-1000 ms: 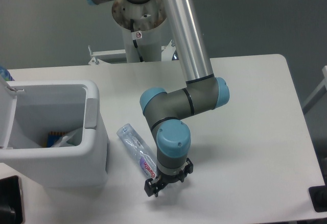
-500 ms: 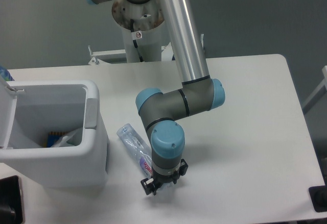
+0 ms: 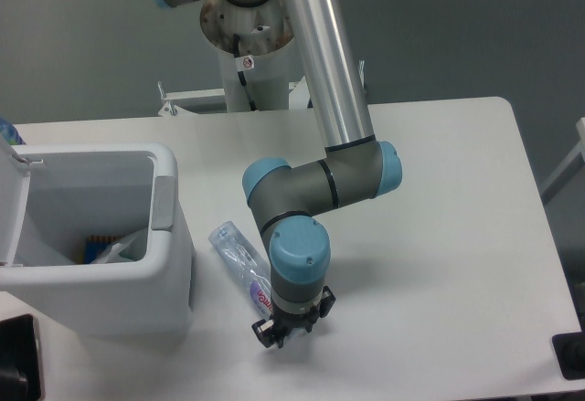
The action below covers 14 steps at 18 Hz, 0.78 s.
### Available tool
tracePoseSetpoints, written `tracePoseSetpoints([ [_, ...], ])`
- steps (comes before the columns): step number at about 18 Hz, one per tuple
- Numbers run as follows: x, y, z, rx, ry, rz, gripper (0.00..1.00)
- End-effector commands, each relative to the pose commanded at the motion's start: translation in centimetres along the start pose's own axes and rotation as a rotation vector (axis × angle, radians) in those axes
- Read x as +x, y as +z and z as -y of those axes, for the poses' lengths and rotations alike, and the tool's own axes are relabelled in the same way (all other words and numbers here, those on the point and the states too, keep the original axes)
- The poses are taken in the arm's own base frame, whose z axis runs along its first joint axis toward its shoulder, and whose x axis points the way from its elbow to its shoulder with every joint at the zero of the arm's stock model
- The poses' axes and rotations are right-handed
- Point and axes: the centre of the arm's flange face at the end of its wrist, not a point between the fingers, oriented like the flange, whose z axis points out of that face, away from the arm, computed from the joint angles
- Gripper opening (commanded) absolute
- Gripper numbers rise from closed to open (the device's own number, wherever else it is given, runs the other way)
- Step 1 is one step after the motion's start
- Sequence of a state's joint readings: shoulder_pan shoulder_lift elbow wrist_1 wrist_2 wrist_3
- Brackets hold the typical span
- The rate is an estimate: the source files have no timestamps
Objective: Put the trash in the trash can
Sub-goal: 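Close the gripper around the bottle's cap end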
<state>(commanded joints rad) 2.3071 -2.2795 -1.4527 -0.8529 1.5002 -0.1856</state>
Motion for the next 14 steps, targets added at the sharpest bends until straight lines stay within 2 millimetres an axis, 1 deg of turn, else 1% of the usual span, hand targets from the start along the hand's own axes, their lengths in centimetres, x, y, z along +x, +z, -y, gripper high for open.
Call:
tracePoseSetpoints([
  [5,-0.03,0.06,-0.05,-0.001,0.000,0.002,0.54],
  [9,-0.03,0.07,-0.06,-0.003,0.001,0.002,0.48],
  [14,-0.03,0.08,-0.07,-0.003,0.000,0.002,0.44],
])
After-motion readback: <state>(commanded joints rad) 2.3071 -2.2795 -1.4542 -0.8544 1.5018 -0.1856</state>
